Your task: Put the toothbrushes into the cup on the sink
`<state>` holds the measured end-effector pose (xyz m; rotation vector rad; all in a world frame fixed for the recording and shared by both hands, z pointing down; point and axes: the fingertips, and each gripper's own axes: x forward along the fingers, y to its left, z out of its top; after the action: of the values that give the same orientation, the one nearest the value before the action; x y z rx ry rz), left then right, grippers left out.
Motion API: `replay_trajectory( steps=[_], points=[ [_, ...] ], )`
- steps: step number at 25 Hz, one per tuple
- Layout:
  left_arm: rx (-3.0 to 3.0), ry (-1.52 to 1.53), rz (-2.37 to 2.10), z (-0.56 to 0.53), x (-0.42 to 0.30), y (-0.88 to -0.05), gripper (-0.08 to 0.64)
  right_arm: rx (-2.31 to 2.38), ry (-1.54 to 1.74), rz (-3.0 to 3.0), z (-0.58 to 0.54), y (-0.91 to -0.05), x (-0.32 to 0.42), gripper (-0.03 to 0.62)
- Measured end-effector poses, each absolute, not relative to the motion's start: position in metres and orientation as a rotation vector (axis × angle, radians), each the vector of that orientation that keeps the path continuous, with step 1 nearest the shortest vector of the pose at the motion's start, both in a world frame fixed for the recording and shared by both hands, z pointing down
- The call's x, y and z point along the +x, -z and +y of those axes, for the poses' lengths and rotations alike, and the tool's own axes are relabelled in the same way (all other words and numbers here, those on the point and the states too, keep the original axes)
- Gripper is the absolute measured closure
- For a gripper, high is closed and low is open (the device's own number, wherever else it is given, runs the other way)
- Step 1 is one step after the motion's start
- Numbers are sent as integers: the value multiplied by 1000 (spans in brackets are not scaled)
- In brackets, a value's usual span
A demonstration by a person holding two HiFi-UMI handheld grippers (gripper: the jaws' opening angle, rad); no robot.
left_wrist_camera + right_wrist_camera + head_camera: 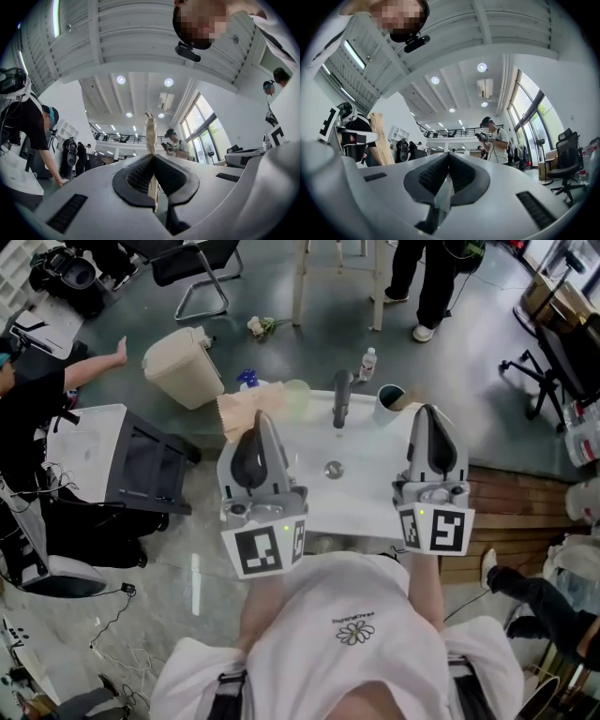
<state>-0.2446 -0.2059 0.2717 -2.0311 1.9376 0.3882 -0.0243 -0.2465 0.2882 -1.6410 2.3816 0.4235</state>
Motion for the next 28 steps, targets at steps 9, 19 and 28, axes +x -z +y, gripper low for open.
replay_trajectory(
  steps=[9, 19, 28],
  points=[
    [-2059, -389, 1889, -239, -245, -264, 543, -1687, -367, 2383, -247, -298, -13, 580],
    [-2180, -221, 1985, -334, -269, -326, 543, -1820, -307, 2364, -239, -313, 4, 580],
    [-2319, -79, 2083, -378, -270, -416, 543, -1960, -255, 2341, -227, -334, 23, 580]
  ],
)
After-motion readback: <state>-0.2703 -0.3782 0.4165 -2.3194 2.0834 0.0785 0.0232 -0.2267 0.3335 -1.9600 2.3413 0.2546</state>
